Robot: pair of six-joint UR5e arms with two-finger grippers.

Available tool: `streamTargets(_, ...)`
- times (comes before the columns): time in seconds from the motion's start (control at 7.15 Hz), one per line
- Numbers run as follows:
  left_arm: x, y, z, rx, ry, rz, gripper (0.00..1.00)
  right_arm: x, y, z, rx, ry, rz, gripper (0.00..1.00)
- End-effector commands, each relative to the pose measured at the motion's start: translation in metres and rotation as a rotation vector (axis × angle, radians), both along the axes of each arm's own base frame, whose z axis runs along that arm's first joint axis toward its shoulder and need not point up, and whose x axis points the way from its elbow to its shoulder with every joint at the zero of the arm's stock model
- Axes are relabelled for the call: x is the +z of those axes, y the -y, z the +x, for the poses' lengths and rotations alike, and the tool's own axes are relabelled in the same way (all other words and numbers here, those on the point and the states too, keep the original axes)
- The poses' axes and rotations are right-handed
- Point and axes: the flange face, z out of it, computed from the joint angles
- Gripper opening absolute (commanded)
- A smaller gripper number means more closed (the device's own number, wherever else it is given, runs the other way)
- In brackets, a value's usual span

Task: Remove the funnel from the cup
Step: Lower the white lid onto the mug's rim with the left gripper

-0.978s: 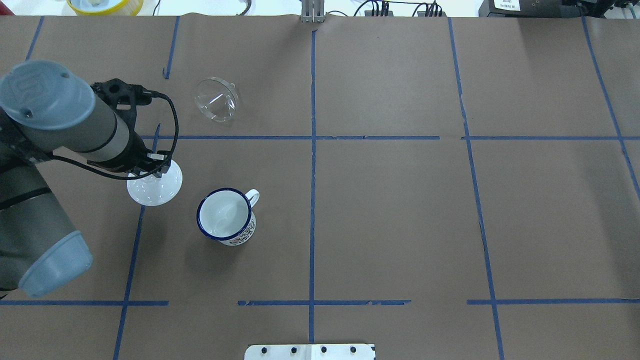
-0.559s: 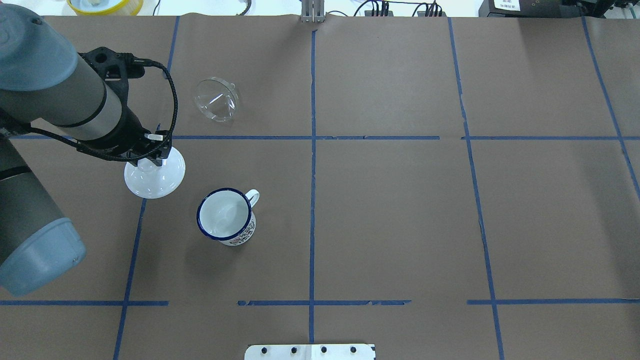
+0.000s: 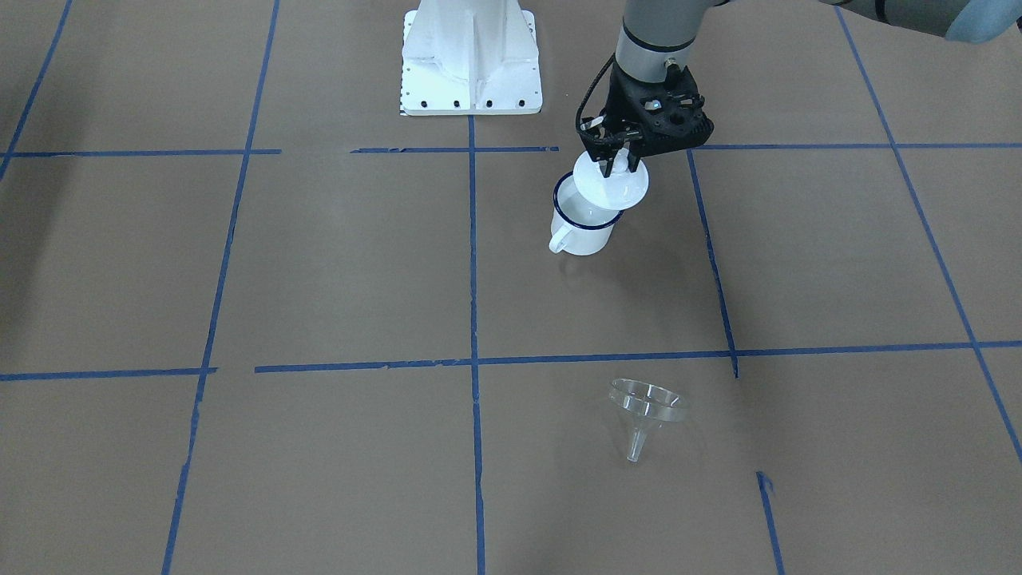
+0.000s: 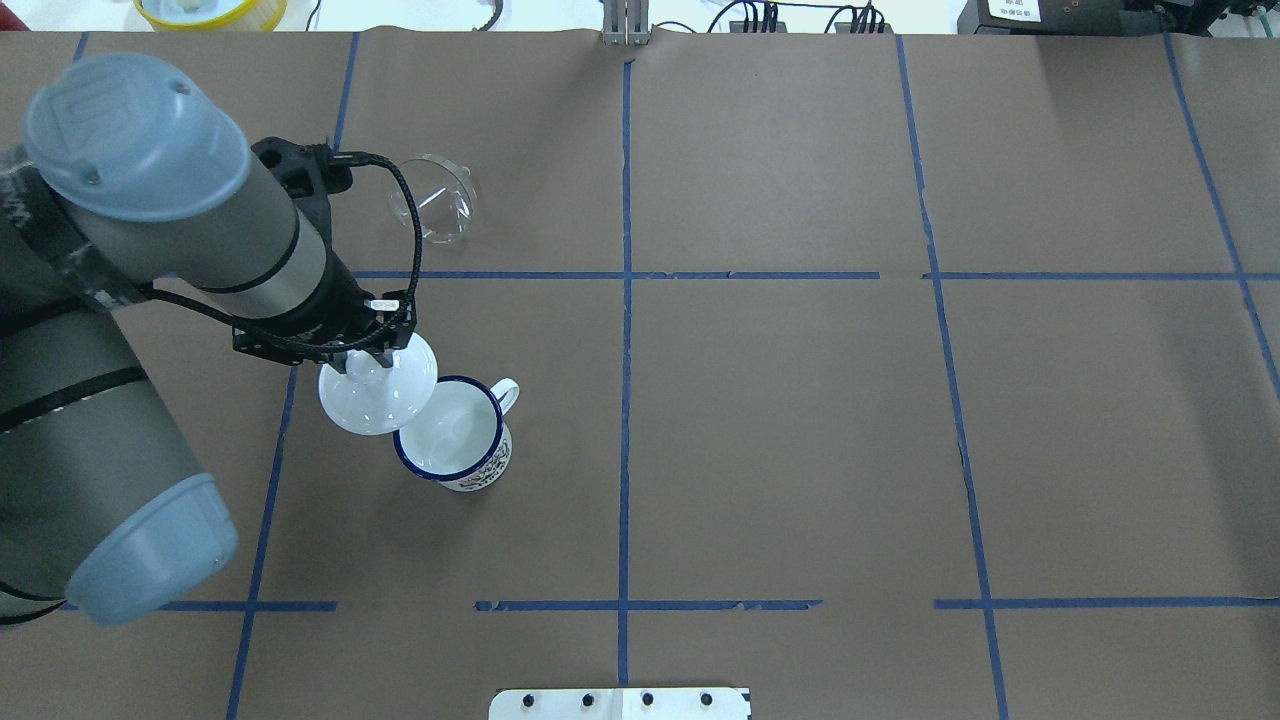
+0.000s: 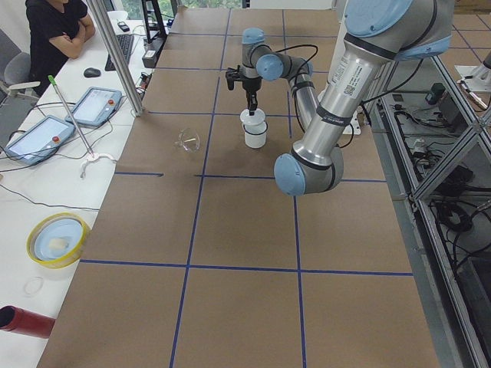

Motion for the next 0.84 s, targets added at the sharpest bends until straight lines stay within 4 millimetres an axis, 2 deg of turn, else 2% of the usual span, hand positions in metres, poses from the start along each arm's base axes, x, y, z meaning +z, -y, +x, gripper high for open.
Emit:
streamTargets(0.0, 0.008, 0.001, 0.021, -0.011, 0.007, -0.001, 0.0, 0.0, 0.0, 0.0, 0.0, 0.0, 0.0, 1.0)
streamTargets(0.7, 0.015, 0.002, 0.033, -0.006, 0.008, -0.003, 0.0, 0.0, 0.0, 0.0, 0.0, 0.0, 0.0, 1.0)
